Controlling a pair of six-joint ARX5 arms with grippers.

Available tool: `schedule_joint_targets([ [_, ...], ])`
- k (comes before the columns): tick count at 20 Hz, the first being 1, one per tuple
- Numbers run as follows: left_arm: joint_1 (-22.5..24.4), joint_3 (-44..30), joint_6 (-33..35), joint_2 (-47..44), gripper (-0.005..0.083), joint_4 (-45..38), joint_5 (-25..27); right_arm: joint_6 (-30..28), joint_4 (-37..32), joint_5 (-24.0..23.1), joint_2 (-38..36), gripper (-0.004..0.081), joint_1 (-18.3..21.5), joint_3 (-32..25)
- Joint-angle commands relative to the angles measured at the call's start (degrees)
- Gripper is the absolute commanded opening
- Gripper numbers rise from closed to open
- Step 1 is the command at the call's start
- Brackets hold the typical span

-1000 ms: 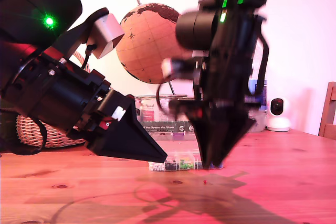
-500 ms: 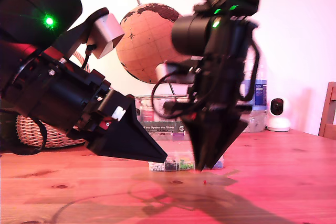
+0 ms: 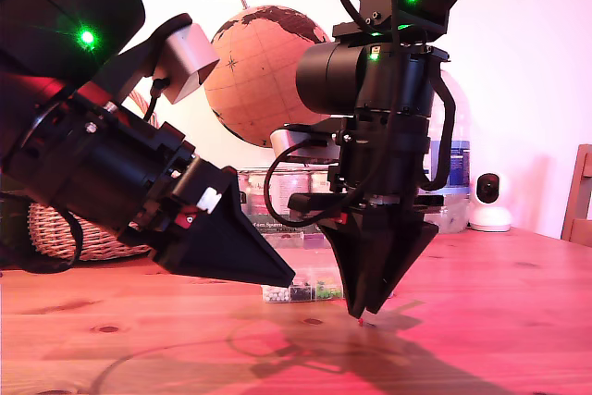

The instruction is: Sort the loose pins on the table into their correct compartments

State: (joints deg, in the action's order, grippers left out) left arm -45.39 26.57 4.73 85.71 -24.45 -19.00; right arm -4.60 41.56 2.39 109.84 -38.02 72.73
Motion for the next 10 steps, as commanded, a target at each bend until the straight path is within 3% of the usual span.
schedule_joint_targets([
  [1,-0.3,-0.1,0.2,0.9,-0.0023,-0.5,0.0,-0.4,-0.6,0.0,1.0,0.0159,-0.4,0.7],
  [10,-0.3,-0.1,0.2,0.9,-0.0023,-0.4,0.0,-0.5,-0.5,0.1,3.3,0.0159,-0.6,0.8],
])
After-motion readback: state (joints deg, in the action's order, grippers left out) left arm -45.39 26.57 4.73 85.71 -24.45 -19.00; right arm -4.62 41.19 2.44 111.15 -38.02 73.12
